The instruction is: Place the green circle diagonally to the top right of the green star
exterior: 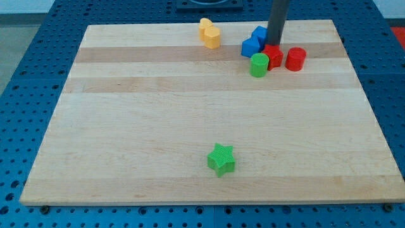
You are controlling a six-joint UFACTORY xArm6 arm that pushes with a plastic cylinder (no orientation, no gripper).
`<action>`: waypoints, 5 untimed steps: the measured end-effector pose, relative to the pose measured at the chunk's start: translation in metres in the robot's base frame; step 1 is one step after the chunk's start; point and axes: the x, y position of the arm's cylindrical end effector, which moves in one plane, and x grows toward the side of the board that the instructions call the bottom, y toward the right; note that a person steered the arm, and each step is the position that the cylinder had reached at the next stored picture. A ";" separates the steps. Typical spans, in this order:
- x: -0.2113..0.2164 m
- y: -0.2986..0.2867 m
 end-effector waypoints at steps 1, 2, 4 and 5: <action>0.006 -0.024; 0.019 -0.035; 0.052 -0.063; 0.058 -0.062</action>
